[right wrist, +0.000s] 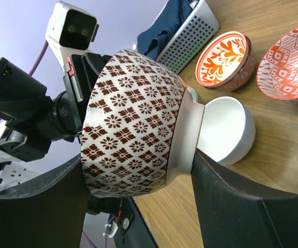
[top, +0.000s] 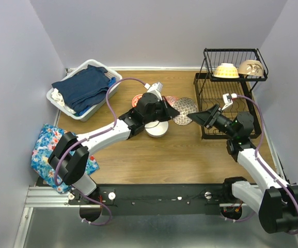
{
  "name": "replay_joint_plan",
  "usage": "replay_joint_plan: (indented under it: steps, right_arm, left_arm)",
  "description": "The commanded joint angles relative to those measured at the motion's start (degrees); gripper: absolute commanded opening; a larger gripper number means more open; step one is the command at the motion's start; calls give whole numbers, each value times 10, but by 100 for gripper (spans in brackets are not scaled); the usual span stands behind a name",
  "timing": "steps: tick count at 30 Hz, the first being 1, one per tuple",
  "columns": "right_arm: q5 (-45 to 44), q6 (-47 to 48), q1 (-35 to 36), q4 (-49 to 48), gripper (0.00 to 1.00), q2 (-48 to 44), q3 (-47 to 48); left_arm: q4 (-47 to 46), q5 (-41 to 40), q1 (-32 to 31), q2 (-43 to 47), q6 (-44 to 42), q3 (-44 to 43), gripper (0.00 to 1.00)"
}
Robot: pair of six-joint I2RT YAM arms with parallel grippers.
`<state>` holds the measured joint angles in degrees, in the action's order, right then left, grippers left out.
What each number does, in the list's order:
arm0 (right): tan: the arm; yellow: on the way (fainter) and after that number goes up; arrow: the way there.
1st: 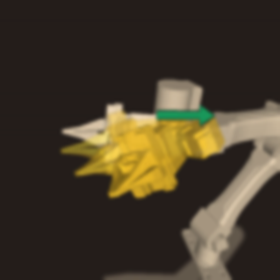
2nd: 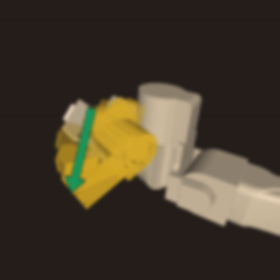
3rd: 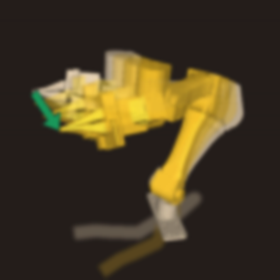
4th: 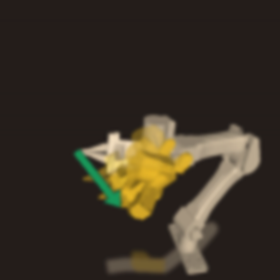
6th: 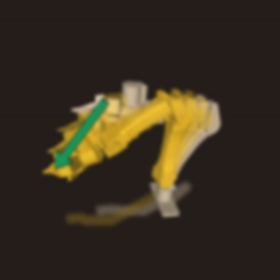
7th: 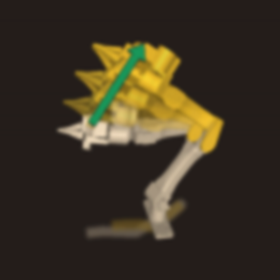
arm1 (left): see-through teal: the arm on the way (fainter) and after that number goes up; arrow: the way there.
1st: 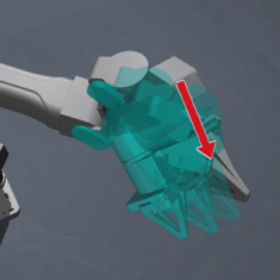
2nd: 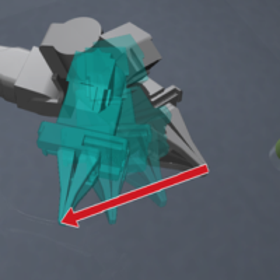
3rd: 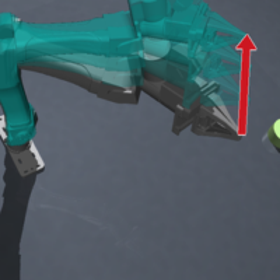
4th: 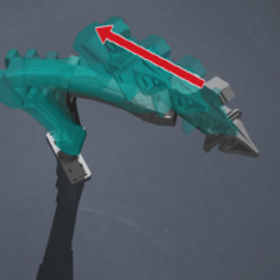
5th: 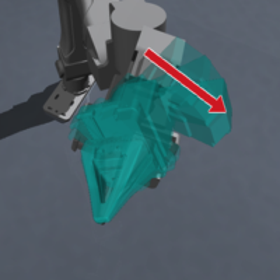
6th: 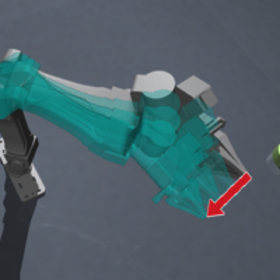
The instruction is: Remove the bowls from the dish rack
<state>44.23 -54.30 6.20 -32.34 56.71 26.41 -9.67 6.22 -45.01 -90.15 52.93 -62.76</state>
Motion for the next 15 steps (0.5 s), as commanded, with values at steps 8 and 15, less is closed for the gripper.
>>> replay_joint_plan:
  steps: [8,15]
  right_arm:
    - [-44,135,8,189,100,-36,55]
    - [-121,251,22,335,100,-38,108]
  left_arm:
    - [191,-158,19,0,-177,-94,0]
    - [273,-178,50,-91,-251,-231,0]
